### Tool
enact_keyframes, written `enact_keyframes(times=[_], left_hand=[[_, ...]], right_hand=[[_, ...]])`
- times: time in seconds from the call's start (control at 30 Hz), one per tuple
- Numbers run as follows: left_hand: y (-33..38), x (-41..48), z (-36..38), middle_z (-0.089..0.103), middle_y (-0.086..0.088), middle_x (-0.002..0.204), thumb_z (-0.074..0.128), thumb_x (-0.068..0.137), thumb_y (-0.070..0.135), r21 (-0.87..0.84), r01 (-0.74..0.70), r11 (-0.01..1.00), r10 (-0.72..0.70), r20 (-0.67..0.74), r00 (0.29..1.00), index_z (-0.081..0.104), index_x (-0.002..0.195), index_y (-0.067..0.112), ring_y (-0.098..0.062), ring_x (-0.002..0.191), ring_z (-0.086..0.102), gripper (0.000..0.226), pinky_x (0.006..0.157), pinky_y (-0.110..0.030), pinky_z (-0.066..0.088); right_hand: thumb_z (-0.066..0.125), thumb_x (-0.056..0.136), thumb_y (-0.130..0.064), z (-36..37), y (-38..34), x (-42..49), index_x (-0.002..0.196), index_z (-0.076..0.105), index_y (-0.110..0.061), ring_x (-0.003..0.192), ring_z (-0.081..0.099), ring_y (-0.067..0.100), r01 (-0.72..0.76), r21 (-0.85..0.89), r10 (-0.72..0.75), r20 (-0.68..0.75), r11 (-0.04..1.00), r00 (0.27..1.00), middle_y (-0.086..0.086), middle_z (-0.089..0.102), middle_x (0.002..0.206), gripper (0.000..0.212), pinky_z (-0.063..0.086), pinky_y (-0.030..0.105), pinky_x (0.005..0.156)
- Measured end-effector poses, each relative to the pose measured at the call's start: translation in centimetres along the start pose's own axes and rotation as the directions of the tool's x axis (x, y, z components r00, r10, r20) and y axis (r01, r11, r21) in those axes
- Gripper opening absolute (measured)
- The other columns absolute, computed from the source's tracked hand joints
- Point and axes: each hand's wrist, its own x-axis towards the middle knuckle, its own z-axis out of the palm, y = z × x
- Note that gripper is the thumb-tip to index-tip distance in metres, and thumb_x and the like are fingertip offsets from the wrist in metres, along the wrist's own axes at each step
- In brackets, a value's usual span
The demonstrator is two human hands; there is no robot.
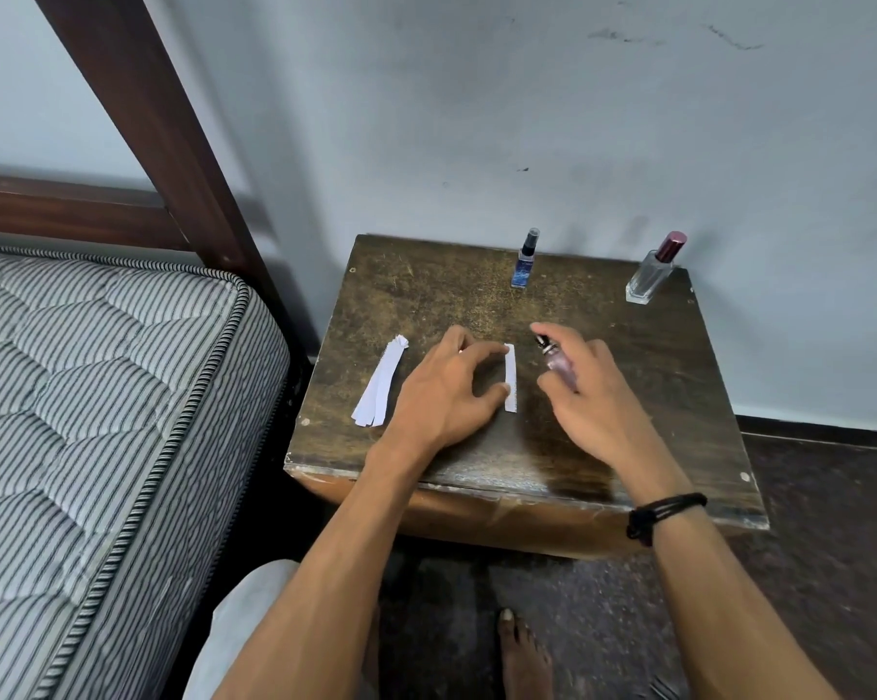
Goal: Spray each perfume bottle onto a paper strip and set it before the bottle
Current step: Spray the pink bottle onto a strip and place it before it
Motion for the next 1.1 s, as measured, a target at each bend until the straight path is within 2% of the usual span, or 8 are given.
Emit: enact_keyframes(times=[0.13,0.23,0.3,0.43,0.7,0.9,1.1], left_hand=[[0.0,-0.1,-0.3,0.038,0.010,0.112,0.073,0.081,0.049,0.010,-0.001,1.000,0.001,0.014,1.000,0.056,0.137,0.034,-0.016,0.111,0.050,0.060,0.091,-0.035,0.047],[-0.2,-0.1,-0.2,0.035,0.007,0.116,0.074,0.080,0.051,0.055,-0.012,0.998,0.009,0.046,0.999,0.053,0.141,0.035,-0.019,0.115,0.047,0.067,0.096,-0.036,0.046],[-0.3,0.0,-0.2,0.035,0.005,0.117,0.074,0.080,0.050,0.058,-0.010,0.998,0.007,0.054,0.999,0.052,0.142,0.036,-0.020,0.116,0.047,0.067,0.098,-0.037,0.045],[-0.3,0.0,-0.3,0.035,0.004,0.115,0.071,0.083,0.050,0.078,-0.028,0.997,0.023,0.064,0.998,0.055,0.140,0.035,-0.019,0.115,0.045,0.061,0.099,-0.037,0.045],[-0.1,0.0,-0.4,0.034,0.003,0.116,0.069,0.085,0.052,0.105,-0.029,0.994,0.020,0.086,0.996,0.054,0.141,0.036,-0.020,0.117,0.045,0.060,0.101,-0.035,0.043],[-0.2,0.1,-0.2,0.036,0.002,0.117,0.071,0.083,0.051,0.099,-0.022,0.995,0.013,0.088,0.996,0.055,0.140,0.036,-0.020,0.115,0.046,0.061,0.100,-0.036,0.044],[-0.1,0.0,-0.4,0.038,0.000,0.118,0.070,0.083,0.050,0.103,-0.022,0.994,0.013,0.093,0.996,0.054,0.140,0.036,-0.022,0.115,0.046,0.060,0.100,-0.038,0.044]], right_hand=[[0.053,0.101,-0.024,0.6,0.2,-0.2,0.149,0.041,-0.047,0.086,0.053,0.018,0.105,-0.257,-0.098,0.042,0.961,0.994,-0.001,0.045,0.104,0.055,0.046,0.033,0.076],[0.058,0.097,-0.025,0.5,0.0,-0.2,0.147,0.045,-0.043,0.095,0.057,0.026,0.123,-0.333,-0.107,0.067,0.935,0.992,0.002,0.049,0.110,0.055,0.048,0.037,0.078],[0.061,0.095,-0.028,0.4,0.0,-0.2,0.143,0.048,-0.043,0.100,0.060,0.030,0.108,-0.331,-0.089,0.070,0.937,0.994,0.003,0.053,0.117,0.052,0.049,0.039,0.080],[0.060,0.095,-0.032,0.6,0.1,0.0,0.140,0.047,-0.047,0.106,0.061,0.030,0.098,-0.305,-0.087,0.050,0.947,0.995,0.001,0.056,0.124,0.049,0.044,0.035,0.078],[0.060,0.096,-0.035,1.2,0.3,0.0,0.138,0.046,-0.046,0.097,0.061,0.027,0.109,-0.306,-0.106,0.027,0.946,0.994,0.000,0.053,0.121,0.046,0.051,0.039,0.077],[0.059,0.097,-0.032,1.8,0.2,0.0,0.139,0.048,-0.039,0.089,0.057,0.025,0.136,-0.310,-0.143,0.002,0.941,0.990,0.000,0.050,0.115,0.045,0.044,0.035,0.069],[0.058,0.097,-0.032,1.9,0.3,-0.1,0.136,0.047,-0.037,0.086,0.055,0.025,0.143,-0.338,-0.149,0.008,0.930,0.989,0.001,0.051,0.116,0.042,0.044,0.036,0.067]])
